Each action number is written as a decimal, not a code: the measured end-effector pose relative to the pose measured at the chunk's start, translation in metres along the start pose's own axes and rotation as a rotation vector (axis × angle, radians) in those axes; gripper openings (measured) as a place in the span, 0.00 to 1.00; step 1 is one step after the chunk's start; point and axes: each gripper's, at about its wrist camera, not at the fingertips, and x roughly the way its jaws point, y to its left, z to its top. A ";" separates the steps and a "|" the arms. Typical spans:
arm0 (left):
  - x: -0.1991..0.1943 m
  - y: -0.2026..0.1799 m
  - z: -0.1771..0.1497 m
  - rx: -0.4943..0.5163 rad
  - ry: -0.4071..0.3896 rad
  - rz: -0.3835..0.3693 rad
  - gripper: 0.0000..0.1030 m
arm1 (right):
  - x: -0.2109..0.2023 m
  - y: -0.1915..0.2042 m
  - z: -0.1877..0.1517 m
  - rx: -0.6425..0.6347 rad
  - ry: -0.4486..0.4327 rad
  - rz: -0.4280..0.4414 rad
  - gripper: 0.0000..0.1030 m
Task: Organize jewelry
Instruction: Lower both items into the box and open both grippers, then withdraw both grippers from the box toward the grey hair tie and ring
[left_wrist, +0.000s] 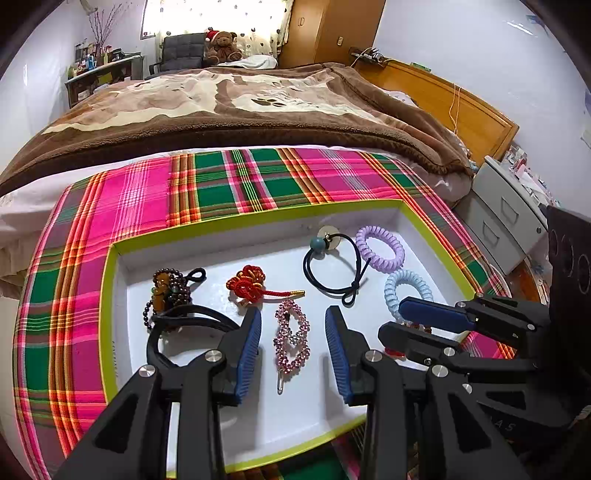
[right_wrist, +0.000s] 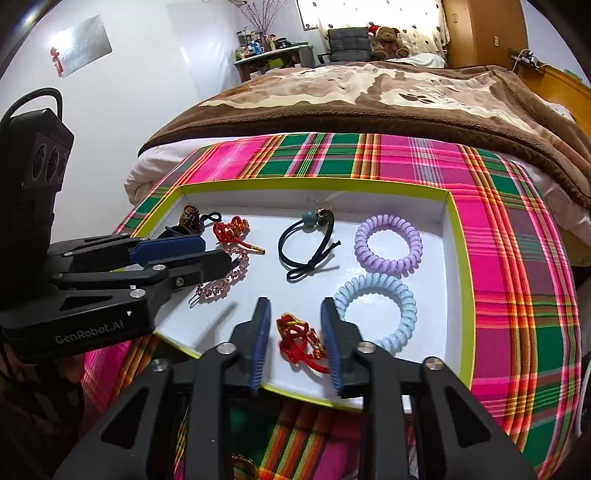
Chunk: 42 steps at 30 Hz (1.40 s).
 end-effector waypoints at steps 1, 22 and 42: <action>-0.001 0.001 0.000 -0.002 -0.002 0.001 0.37 | -0.001 0.000 0.000 0.003 -0.003 0.001 0.31; -0.041 -0.011 -0.021 -0.032 -0.049 0.004 0.41 | -0.052 0.001 -0.018 0.043 -0.092 -0.021 0.32; -0.063 -0.042 -0.071 -0.058 -0.057 -0.056 0.46 | -0.105 -0.026 -0.090 0.134 -0.095 -0.113 0.55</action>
